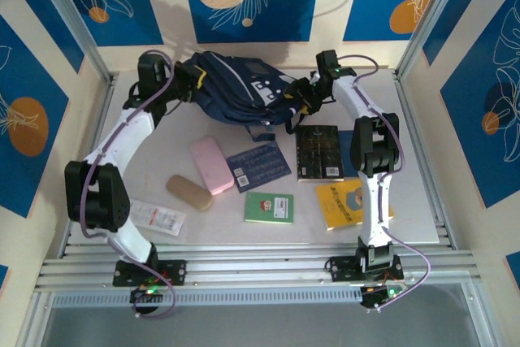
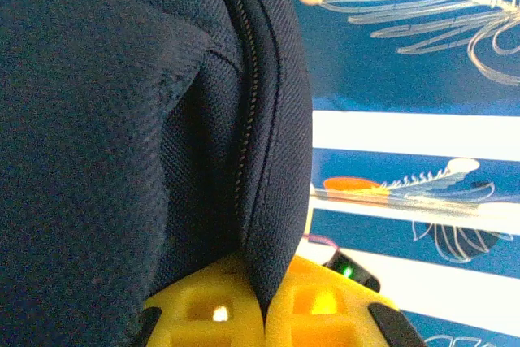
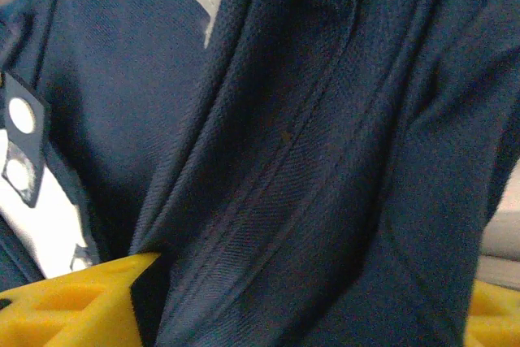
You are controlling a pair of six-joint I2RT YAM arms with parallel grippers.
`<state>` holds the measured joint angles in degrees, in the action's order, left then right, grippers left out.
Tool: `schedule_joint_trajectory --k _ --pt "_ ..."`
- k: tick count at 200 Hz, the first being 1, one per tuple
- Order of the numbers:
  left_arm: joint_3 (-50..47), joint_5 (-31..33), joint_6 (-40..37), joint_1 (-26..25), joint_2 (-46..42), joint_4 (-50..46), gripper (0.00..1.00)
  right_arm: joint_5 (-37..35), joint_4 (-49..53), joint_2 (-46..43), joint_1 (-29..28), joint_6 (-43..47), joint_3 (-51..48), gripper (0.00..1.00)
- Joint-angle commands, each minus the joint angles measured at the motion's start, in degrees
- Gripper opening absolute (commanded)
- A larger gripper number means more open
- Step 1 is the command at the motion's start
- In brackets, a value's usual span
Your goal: Pack the student bag
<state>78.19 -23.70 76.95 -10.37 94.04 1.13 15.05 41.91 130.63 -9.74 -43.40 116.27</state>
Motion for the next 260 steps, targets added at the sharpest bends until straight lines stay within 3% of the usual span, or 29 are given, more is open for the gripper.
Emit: schedule_joint_trajectory --k 1,56,79,92,118,143,177,198,209,228,260 --pt "-3.2 -4.1 1.4 -5.2 -6.8 5.0 0.0 2.4 -1.1 -1.0 -0.3 3.6 5.4 0.72" --pt "-14.4 0.2 1.1 -12.3 -12.3 4.9 0.0 -7.2 6.2 -7.4 1.0 10.5 0.2 0.87" --pt "-17.2 2.4 1.0 -12.9 -13.8 3.8 0.0 -16.4 6.8 -13.3 -0.4 12.7 -6.9 0.92" --pt "-18.6 3.9 1.3 -13.3 -14.6 3.5 0.0 -20.6 7.1 -15.9 -0.6 12.8 -10.4 0.92" --pt "-19.4 4.5 1.3 -13.4 -15.3 1.7 0.0 -22.1 2.9 -22.8 0.5 13.0 -19.3 0.86" --pt "-19.7 5.8 1.0 -13.3 -16.0 0.1 0.0 -18.8 -5.3 -30.5 1.0 14.6 -27.9 0.87" --pt "-18.3 3.2 2.1 -13.3 -15.2 0.3 0.0 -7.9 -1.5 -30.1 2.7 14.1 -26.5 0.92" --pt "-18.6 4.9 1.2 -13.1 -16.4 -2.3 0.0 -11.4 3.6 -29.5 4.1 10.3 -26.8 0.94" --pt "-19.6 5.4 1.7 -12.9 -16.9 -1.7 0.0 -12.6 4.0 -30.8 5.9 6.4 -29.6 0.94" --pt "-20.2 5.1 2.6 -12.8 -16.7 -0.9 0.0 -8.2 -1.4 -34.6 10.4 0.1 -37.6 0.95" --pt "-19.9 5.4 3.5 -12.7 -16.6 -1.0 0.0 -1.3 -5.3 -38.1 14.7 -0.7 -41.5 0.9"
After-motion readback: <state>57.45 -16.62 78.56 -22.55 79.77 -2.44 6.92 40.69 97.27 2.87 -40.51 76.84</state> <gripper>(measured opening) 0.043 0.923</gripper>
